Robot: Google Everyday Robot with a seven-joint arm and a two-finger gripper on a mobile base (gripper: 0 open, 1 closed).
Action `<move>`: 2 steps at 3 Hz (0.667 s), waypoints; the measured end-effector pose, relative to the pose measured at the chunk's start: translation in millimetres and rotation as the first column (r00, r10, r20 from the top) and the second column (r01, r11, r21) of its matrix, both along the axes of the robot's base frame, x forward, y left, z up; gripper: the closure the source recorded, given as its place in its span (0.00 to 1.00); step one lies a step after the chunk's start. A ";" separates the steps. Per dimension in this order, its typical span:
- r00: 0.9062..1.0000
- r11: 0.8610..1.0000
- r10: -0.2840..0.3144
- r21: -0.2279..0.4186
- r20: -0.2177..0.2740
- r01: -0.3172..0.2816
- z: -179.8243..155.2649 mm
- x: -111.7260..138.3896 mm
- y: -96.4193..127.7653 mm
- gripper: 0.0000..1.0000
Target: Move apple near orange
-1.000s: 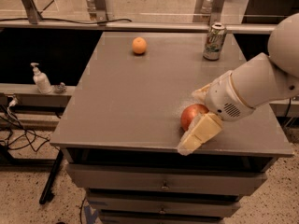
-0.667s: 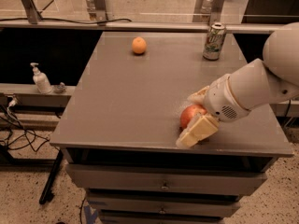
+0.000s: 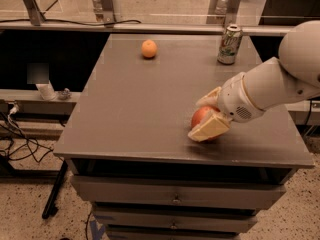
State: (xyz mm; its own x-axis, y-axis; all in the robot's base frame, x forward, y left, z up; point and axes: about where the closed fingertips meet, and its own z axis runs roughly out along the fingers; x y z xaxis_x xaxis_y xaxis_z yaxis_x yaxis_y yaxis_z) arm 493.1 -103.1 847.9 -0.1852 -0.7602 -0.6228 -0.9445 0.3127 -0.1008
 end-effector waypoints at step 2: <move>0.992 0.998 -0.056 0.013 0.114 0.055 68.1 63.1 -5.0 1.00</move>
Offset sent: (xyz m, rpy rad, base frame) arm 0.1075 -0.0163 0.1054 0.0220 -0.1525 -0.1332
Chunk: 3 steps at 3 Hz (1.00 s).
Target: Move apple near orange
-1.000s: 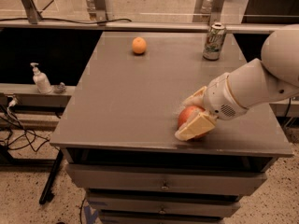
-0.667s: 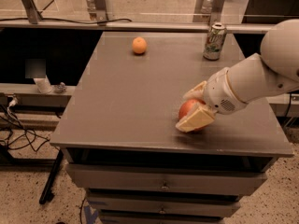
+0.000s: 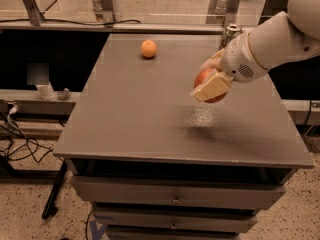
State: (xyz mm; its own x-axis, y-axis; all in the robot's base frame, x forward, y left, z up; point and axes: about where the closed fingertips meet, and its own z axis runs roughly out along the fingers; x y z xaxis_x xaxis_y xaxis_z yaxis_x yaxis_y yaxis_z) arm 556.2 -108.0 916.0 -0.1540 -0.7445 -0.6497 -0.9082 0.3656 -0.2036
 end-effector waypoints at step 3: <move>0.988 0.999 0.015 0.035 0.155 -0.021 31.2 39.9 24.9 1.00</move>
Offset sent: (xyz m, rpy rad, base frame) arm 0.0290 0.0151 0.0305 0.0568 -0.1798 0.0304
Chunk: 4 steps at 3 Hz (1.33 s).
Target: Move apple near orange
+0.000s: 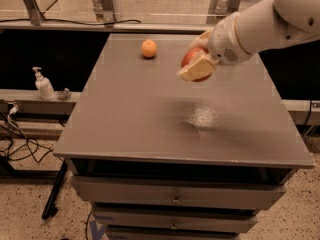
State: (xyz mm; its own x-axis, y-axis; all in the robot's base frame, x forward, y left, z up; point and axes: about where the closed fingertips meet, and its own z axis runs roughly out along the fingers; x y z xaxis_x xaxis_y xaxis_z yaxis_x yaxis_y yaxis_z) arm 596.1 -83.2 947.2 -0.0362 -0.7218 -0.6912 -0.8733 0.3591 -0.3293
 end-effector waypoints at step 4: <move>0.999 0.999 0.033 0.026 0.022 -0.033 -26.6 145.0 105.7 1.00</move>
Offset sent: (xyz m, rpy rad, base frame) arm 0.1195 0.1087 -0.0006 0.0887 -0.0550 0.0431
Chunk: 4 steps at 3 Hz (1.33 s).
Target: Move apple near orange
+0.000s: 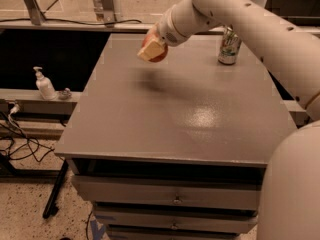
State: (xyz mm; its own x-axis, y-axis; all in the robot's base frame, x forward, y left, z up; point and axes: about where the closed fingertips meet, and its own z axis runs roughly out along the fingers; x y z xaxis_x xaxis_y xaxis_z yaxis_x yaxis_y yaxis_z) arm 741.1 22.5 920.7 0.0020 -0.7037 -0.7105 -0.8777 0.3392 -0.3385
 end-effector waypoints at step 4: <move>0.996 0.995 -0.072 -0.080 -0.058 0.067 -49.0 68.9 -18.4 0.83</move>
Offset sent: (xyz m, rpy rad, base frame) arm 0.0782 -0.0295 -0.0310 -0.0883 0.0108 -0.0901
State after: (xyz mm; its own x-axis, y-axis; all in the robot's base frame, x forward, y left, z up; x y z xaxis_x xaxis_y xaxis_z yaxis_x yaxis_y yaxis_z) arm 810.0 4.1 871.6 -0.0905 -0.7540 -0.6507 -0.8727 0.3749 -0.3130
